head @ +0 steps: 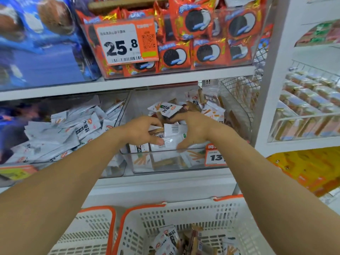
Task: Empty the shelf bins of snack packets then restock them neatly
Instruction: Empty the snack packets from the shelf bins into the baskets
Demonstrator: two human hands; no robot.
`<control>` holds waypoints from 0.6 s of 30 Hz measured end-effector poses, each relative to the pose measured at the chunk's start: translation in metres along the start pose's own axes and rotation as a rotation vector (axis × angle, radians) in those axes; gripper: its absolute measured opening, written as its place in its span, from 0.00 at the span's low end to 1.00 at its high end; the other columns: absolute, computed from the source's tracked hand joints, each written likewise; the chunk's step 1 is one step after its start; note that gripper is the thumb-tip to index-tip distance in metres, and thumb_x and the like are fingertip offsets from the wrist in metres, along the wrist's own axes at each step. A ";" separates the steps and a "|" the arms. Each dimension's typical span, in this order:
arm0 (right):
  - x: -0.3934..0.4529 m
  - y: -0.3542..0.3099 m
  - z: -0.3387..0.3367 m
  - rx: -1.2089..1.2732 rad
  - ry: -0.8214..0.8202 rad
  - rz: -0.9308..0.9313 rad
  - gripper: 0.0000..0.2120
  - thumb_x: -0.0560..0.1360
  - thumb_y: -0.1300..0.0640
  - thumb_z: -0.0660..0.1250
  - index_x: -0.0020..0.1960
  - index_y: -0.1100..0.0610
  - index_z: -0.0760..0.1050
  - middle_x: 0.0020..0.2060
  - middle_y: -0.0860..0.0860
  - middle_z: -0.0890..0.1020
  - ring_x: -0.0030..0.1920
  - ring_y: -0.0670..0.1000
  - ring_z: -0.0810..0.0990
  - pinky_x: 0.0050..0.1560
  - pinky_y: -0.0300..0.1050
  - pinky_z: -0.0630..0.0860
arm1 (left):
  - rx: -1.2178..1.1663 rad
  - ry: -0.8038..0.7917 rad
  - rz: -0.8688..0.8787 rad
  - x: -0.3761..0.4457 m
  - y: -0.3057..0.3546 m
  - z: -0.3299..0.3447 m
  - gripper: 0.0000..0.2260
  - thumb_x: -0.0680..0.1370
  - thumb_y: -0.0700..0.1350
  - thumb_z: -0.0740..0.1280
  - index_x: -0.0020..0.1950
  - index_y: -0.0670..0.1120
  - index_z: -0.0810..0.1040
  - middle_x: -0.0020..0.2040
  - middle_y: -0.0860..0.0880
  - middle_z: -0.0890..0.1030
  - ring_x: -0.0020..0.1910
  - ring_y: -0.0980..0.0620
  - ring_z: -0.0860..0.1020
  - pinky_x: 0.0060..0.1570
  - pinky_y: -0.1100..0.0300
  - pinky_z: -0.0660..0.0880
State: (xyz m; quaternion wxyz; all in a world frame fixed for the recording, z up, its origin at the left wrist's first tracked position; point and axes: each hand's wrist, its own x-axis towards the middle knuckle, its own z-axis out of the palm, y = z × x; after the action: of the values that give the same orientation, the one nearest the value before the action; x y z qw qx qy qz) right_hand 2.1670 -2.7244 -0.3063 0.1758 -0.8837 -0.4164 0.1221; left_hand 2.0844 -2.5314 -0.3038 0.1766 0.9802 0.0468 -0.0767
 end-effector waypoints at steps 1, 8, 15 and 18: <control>0.003 -0.003 0.004 -0.006 0.028 -0.012 0.40 0.62 0.50 0.84 0.71 0.53 0.73 0.66 0.51 0.78 0.66 0.55 0.75 0.62 0.44 0.72 | -0.006 -0.010 0.009 -0.001 0.001 0.000 0.24 0.74 0.51 0.76 0.67 0.50 0.76 0.63 0.50 0.76 0.64 0.48 0.74 0.63 0.59 0.69; 0.002 -0.011 0.014 -0.169 -0.004 -0.028 0.54 0.61 0.46 0.85 0.79 0.48 0.60 0.70 0.55 0.73 0.70 0.57 0.70 0.68 0.48 0.68 | 0.025 -0.127 -0.006 -0.011 0.010 -0.010 0.30 0.72 0.54 0.77 0.71 0.53 0.70 0.64 0.56 0.73 0.59 0.54 0.73 0.57 0.63 0.67; 0.008 -0.010 0.015 -0.115 0.029 0.007 0.41 0.62 0.48 0.84 0.70 0.52 0.69 0.64 0.56 0.74 0.63 0.58 0.73 0.59 0.49 0.73 | -0.037 0.107 0.042 -0.014 0.001 0.010 0.13 0.71 0.45 0.79 0.54 0.45 0.83 0.49 0.51 0.84 0.49 0.49 0.81 0.53 0.55 0.76; 0.006 -0.008 0.013 -0.083 0.039 -0.001 0.35 0.63 0.49 0.84 0.64 0.54 0.71 0.59 0.53 0.77 0.59 0.57 0.75 0.56 0.49 0.74 | -0.072 0.199 0.054 -0.018 0.002 0.017 0.12 0.72 0.43 0.78 0.54 0.45 0.83 0.49 0.51 0.83 0.48 0.50 0.80 0.47 0.59 0.73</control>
State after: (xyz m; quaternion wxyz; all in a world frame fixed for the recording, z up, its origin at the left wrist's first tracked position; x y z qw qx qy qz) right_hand 2.1601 -2.7121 -0.3155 0.1469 -0.8921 -0.4182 0.0874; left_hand 2.0647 -2.5403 -0.3159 0.2083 0.9768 0.0406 0.0276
